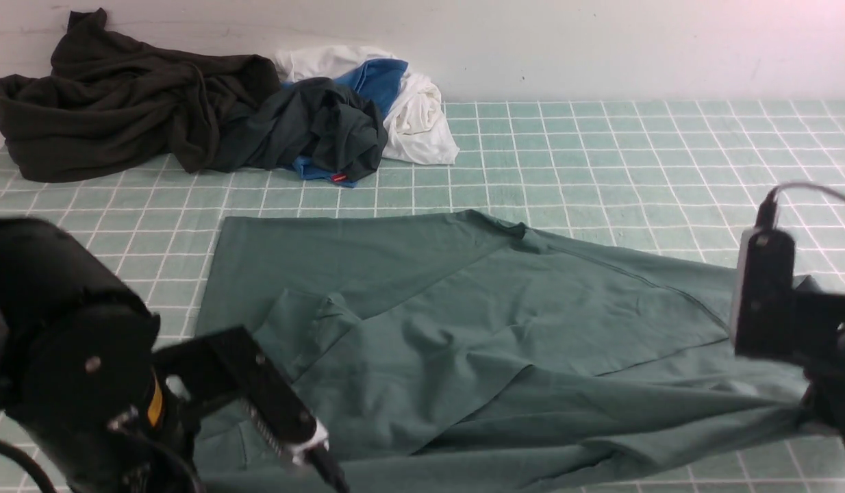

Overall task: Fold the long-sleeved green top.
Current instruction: Use both arms to drag the lower edge of the fabric forward and fold it over the upper edge

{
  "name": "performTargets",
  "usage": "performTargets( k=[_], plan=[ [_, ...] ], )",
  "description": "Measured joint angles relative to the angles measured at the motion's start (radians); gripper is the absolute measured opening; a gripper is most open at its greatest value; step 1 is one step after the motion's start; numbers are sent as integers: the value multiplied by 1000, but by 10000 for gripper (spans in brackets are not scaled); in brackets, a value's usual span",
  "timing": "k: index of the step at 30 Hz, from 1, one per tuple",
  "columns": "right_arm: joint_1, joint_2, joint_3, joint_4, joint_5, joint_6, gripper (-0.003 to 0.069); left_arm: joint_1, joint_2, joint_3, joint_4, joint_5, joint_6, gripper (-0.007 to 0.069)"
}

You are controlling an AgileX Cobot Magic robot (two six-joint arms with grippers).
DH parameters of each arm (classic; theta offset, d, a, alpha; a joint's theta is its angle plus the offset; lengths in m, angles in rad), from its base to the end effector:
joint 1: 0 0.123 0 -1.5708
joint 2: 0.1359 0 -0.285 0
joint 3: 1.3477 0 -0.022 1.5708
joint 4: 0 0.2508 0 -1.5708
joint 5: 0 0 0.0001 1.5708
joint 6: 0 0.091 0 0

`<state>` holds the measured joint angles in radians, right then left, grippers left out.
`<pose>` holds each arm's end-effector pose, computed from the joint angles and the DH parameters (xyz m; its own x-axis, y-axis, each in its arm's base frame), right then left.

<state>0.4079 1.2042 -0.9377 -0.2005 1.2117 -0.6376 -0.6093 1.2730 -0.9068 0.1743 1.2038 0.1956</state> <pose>0.1922 0.0646 0.2895 -0.4517 -0.8919 -0.0215 -0.8590 0.4412 -0.2598 0.1802 -0.1078 0.2669 -0.6480 0.7601 -0.0487 0.7429 0.6449 0.1796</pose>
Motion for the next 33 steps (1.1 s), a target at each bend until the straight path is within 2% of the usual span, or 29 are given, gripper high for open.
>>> performTargets(
  k=[5, 10, 17, 24, 27, 30, 31, 33],
  plan=[
    [-100, 75, -153, 83, -16, -91, 8, 20, 62, -237, 93, 14, 46, 10],
    [-178, 270, -340, 122, -54, -137, 8, 133, 249, -500, 125, 25, 114, 17],
    [-243, 544, -591, 136, -159, -95, 8, 316, 557, -791, 115, -4, 183, 17],
    [-244, 755, -698, 140, -349, -5, 15, 398, 787, -920, 86, -163, 203, 20],
    [-244, 802, -703, 127, -410, 35, 38, 415, 841, -936, 84, -218, 203, 37],
    [-245, 859, -703, 69, -508, 129, 127, 441, 900, -940, 86, -313, 202, 116],
    [-245, 863, -703, 65, -517, 137, 134, 442, 902, -940, 86, -322, 201, 122],
    [-248, 869, -706, 10, -554, 274, 218, 458, 921, -940, 93, -364, 177, 210]
  ],
)
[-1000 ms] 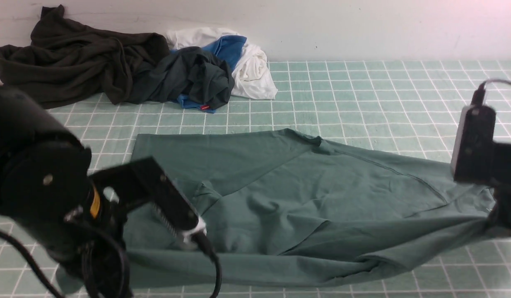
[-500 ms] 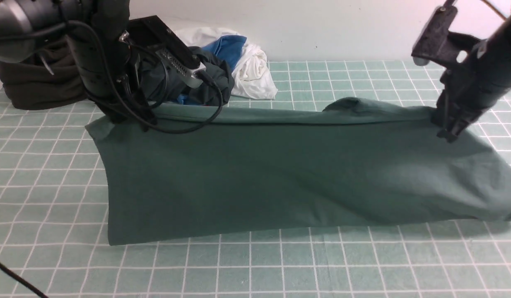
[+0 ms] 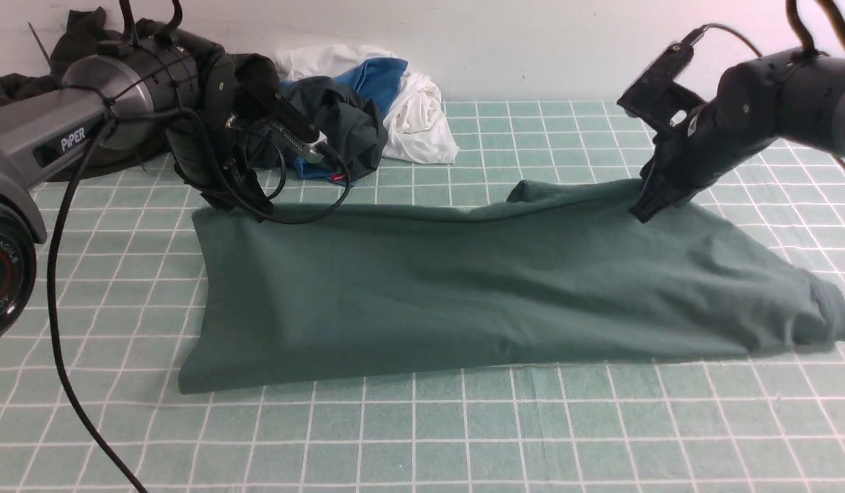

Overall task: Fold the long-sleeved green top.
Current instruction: Use both arms to drag the lower edge of the fabric forward and fold it over the upper edge, then use the right arm to clamp the right edge of the fabric

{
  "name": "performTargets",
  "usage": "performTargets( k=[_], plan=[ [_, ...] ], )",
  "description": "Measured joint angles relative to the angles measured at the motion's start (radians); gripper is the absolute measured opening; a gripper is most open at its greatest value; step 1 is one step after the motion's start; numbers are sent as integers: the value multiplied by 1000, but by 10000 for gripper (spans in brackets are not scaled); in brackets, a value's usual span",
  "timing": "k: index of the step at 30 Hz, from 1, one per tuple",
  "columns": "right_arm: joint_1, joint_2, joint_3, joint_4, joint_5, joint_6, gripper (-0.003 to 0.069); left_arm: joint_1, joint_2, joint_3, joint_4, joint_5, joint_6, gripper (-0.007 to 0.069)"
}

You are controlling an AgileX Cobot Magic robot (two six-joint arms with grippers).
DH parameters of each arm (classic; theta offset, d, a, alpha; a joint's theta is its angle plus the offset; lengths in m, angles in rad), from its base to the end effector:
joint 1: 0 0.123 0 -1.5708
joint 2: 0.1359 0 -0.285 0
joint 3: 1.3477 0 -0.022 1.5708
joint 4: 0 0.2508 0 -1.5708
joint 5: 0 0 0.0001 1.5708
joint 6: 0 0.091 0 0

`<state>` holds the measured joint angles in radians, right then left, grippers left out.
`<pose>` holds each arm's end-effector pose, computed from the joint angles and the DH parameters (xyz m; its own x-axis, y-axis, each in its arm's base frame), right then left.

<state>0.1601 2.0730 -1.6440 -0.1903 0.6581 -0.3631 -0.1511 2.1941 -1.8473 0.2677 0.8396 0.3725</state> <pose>0.4586 0.0634 0.2129 -0.6720 -0.6035 -0.4293 -0.4897 0.7969 -0.3537 0.4833 -0.0554 0.2078 -0.7126 0.6299 -0.3087 0.5064 0.7665 0.3951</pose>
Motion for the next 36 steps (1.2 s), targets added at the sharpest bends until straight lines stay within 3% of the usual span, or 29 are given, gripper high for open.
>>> performTargets(
  k=[3, 5, 9, 13, 17, 18, 19, 21, 26, 31, 36],
  plan=[
    [-2, -1, -16, -53, -3, 150, 297, 12, 6, -20, 2, -9, -74, 301],
    [-2, -19, -36, -114, 44, 313, 360, 19, 5, -83, 4, 33, -177, 402],
    [-5, -67, -40, -137, 145, 391, 382, 12, -7, -158, -7, 159, -252, 430],
    [-50, -147, 12, -87, 239, 403, 386, -27, -37, -179, -57, 315, -269, 347],
    [-156, -218, 177, -3, 228, 403, 388, -76, -41, -128, -111, 372, -240, 149],
    [-162, -224, 194, 5, 225, 403, 388, -78, -41, -123, -114, 372, -240, 139],
    [-206, -236, 244, 29, 217, 404, 388, -88, -41, -74, -140, 372, -226, 64],
    [-276, -239, 295, 63, 210, 404, 391, -94, -41, 2, -171, 373, -207, 18],
    [-380, -183, 322, 150, 191, 363, 442, -94, -41, 132, -191, 365, -200, -3],
    [-391, -88, 322, 206, 164, 314, 500, -94, -41, 184, -191, 344, -200, -3],
    [-392, -53, 319, 220, 144, 314, 508, -94, -41, 184, -191, 338, -200, -3]
  ],
)
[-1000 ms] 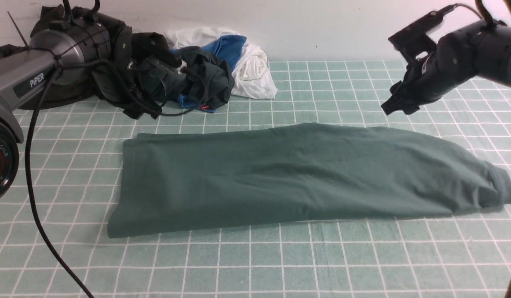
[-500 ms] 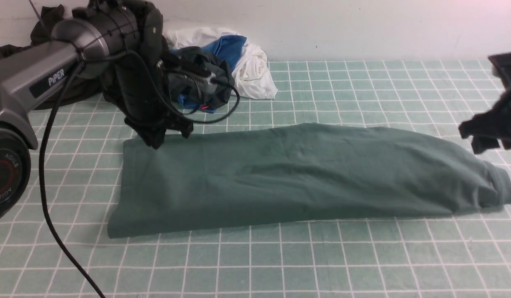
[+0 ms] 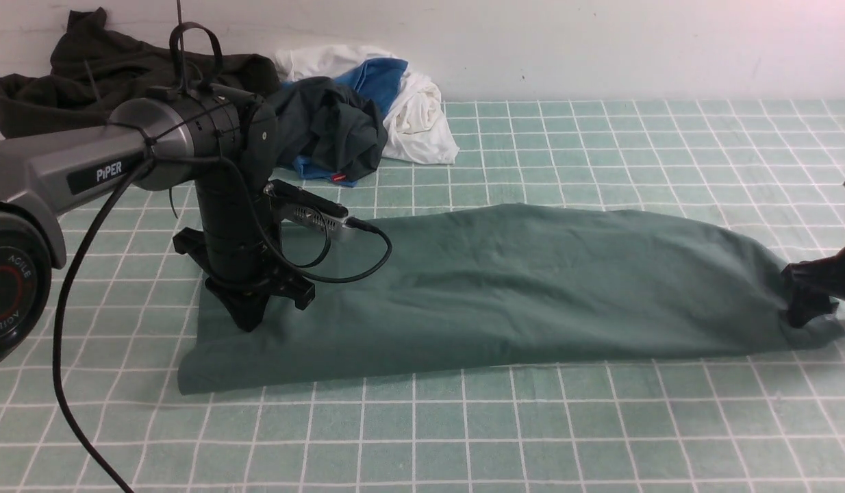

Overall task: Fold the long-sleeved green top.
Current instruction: Use the right arm to clamp the right edge of the fabric, then use the right arm to drag the right edge of the fabric to the left and folds it over the left edge

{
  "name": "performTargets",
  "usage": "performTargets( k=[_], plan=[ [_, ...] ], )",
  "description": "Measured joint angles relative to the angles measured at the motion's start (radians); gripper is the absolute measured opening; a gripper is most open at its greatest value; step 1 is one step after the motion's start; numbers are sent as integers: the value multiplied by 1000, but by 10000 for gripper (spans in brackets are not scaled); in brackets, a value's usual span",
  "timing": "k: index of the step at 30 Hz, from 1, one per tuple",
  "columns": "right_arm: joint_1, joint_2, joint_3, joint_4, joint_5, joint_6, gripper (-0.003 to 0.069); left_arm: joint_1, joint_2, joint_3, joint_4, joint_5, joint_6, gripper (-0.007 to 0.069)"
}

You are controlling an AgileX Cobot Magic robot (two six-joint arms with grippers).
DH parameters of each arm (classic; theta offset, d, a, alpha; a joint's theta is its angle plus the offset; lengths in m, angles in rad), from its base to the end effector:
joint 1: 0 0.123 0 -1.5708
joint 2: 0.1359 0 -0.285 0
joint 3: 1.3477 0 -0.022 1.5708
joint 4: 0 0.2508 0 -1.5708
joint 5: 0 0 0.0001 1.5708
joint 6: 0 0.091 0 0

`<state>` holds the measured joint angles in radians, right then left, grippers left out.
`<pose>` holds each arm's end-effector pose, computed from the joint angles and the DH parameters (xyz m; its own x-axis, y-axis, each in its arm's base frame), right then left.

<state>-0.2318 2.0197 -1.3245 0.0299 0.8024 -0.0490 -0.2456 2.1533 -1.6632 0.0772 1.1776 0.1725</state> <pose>0.3802 -0.0877 0.1456 -0.9667 0.1992 -0.1605 0.1991 0.9798 0.0167 0.4148 -0.0973 0.1687 -0.9014 0.4324 0.0228 0.4329 0.8989 0.0680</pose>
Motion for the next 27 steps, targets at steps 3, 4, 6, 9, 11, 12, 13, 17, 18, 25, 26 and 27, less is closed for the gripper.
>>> performTargets(
  k=[3, 4, 6, 9, 11, 12, 13, 17, 18, 25, 26, 27],
  plan=[
    [0, 0, 0, 3, 0, -5, 502, 0, 0, 0, 0, 0, 0, -3],
    [1, 0, 0, 5, 2, -11, 475, 0, 0, 0, 0, 0, 0, -3],
    [4, 0, -1, 9, 4, -21, 446, 0, 0, 0, 0, 0, 0, -3],
    [22, 3, -8, 13, 13, -49, 309, 0, 0, 0, 0, 0, 0, -3],
    [31, 3, -10, 13, 17, -60, 227, 0, -7, 0, 0, 0, 0, -3],
    [33, 3, -10, 14, 19, -67, 175, 0, -13, 0, 0, 0, 0, -3],
    [37, 1, -10, 14, 21, -72, 123, 0, -25, 0, 1, 0, 0, -3],
    [38, -38, -8, -62, 58, -56, 31, 0, -116, 0, 25, 25, 1, -3],
    [38, -55, -7, -100, 70, -34, 31, 0, -147, 0, 32, 28, 0, -3],
    [42, -346, -8, -337, 114, 124, 31, 0, -414, 10, 44, 37, 0, -3],
    [42, -346, -10, -337, 114, 124, 31, 0, -423, 10, 44, 37, 0, -3],
    [64, -429, -33, -327, 130, 117, 31, 0, -497, 20, 43, 48, -1, -3]
  ],
)
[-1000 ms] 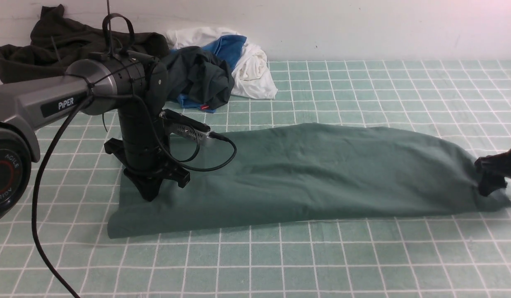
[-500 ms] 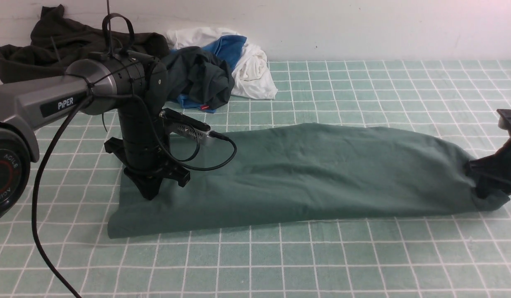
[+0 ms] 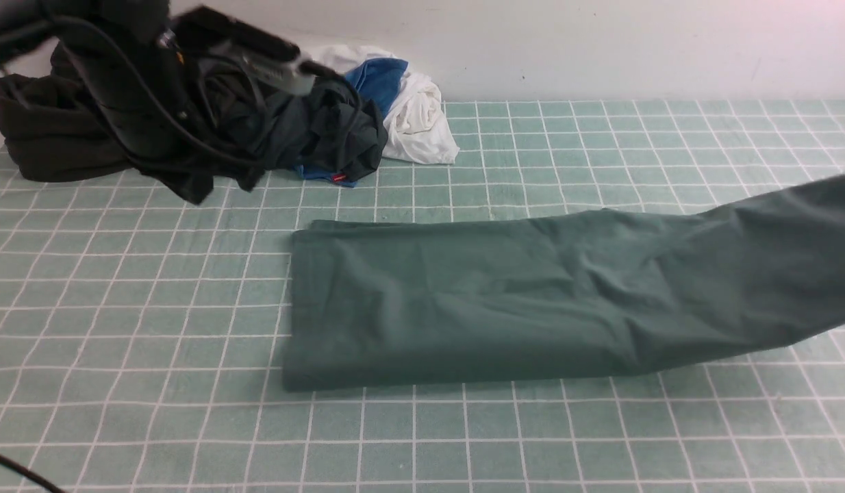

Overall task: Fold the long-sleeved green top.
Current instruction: Use the right arm to drag the right edge of the fabric to the left and folds it over the left edge

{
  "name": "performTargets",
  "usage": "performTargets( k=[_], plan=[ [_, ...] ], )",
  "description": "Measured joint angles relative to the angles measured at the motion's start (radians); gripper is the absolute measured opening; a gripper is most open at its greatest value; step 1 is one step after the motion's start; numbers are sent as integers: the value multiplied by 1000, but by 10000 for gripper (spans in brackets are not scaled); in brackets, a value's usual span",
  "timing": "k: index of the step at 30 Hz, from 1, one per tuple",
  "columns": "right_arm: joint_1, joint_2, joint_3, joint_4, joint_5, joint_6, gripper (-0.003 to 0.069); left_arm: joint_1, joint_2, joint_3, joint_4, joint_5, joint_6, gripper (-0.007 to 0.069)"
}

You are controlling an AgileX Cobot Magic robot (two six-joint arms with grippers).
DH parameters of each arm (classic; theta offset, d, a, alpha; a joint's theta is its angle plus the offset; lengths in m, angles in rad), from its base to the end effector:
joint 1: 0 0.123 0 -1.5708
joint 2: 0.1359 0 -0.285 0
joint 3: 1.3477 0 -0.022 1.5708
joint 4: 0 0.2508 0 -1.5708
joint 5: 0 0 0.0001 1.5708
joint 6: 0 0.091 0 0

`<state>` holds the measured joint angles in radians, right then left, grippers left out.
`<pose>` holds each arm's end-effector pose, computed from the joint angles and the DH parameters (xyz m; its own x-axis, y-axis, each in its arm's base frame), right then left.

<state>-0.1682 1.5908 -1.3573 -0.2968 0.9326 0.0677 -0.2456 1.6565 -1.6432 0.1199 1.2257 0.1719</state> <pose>0.3306 -0.0778 0.3127 -0.8844 0.0395 -0.4651 0.1783 0.9494 -0.2585 0.3401 -0.0747 0.3589 -0.8237 0.4226 -0.3781 0.3793 0.9062 0.1867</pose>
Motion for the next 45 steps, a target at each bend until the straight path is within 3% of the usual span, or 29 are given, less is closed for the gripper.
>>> performTargets(
  k=[3, 9, 10, 11, 15, 18, 20, 23, 29, 33, 38, 40, 45],
  plan=[
    [89, -94, -67, 65, 26, -52, 31, 0, -124, 5, 0, 12, -3, -3],
    [427, -98, -225, 211, 68, -112, 31, 0, -305, 17, -18, 23, -18, -3],
    [440, -94, -228, 214, 66, -112, 31, 0, -316, 19, -20, 23, -18, -3],
    [531, -61, -248, 235, 56, -113, 31, 0, -354, 31, -28, 29, -19, -3],
    [707, 73, -263, 286, -35, -110, 31, 0, -445, 93, -34, 32, -25, -3],
    [780, 186, -263, 325, -134, -89, 31, 0, -491, 151, -34, 35, -26, -3],
    [807, 233, -263, 339, -176, -82, 36, 0, -506, 179, -34, 35, -27, -3],
    [843, 333, -262, 411, -272, -81, 111, 0, -546, 268, -34, 35, -33, -3],
    [845, 304, -290, 439, -220, -113, 399, 0, -663, 451, -35, -48, -42, -3],
    [832, 262, -299, 356, -99, -110, 490, 0, -793, 588, -37, -123, -62, -3],
    [824, 243, -298, 307, 54, -111, 461, 0, -965, 768, -20, -147, -119, -3],
    [824, 218, -295, 317, 98, -126, 415, 0, -1039, 843, -1, -153, -159, -3],
    [824, 6, -190, 369, 89, -184, 206, 0, -1310, 1024, 60, -186, -283, -3]
  ],
)
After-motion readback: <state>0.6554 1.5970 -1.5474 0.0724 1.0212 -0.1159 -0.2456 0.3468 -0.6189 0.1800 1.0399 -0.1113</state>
